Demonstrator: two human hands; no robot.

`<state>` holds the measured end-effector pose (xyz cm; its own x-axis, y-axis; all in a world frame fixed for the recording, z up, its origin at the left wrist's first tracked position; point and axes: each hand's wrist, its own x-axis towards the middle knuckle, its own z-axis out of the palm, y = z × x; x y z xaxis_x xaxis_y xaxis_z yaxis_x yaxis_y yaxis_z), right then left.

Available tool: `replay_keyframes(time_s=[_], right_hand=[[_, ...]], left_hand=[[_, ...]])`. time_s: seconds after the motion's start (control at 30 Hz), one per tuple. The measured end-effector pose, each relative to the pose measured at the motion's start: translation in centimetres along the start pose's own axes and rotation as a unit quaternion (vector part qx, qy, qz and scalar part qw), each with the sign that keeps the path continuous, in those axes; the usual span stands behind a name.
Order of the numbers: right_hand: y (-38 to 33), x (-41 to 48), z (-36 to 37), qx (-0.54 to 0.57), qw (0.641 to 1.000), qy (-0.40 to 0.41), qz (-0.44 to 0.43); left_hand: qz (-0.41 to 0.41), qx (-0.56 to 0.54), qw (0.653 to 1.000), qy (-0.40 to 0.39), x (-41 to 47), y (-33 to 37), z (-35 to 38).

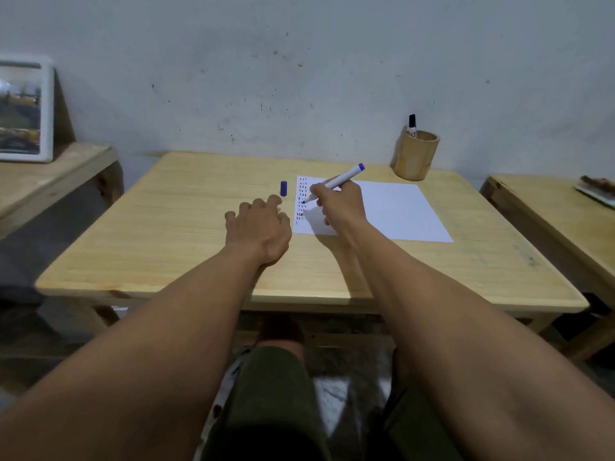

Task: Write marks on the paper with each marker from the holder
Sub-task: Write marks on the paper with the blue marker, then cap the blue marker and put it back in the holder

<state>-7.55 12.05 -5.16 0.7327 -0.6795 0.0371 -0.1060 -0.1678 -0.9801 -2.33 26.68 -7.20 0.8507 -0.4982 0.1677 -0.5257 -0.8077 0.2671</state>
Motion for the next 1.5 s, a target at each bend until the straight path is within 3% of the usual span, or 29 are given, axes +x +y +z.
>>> replay_keyframes(time_s=[0.37,0.6,0.73,0.97,1.5], right_hand=[[-2.9,2.1,-2.5,0.093,0.996,-0.016,-0.011],[-2.5,3.3,-3.1,0.104,0.994,0.002,-0.015],[-3.2,3.2,-3.4,0.169,0.985,0.02,0.001],[-5.1,3.0,-4.1,0.243,0.969,0.051,-0.001],[-6.0,3.0,-7.6,0.349,0.937,-0.018,0.011]], left_hand=[[0.01,-0.035,0.999,0.023,7.7,1.0,0.6],[-0.017,-0.101,0.99,0.094,8.9,1.6,0.6],[-0.072,-0.276,0.953,0.101,9.7,2.9,-1.6],[-0.078,-0.438,0.89,0.105,10.3,5.1,-5.6],[-0.072,-0.59,0.803,-0.044,9.7,8.9,-8.8]])
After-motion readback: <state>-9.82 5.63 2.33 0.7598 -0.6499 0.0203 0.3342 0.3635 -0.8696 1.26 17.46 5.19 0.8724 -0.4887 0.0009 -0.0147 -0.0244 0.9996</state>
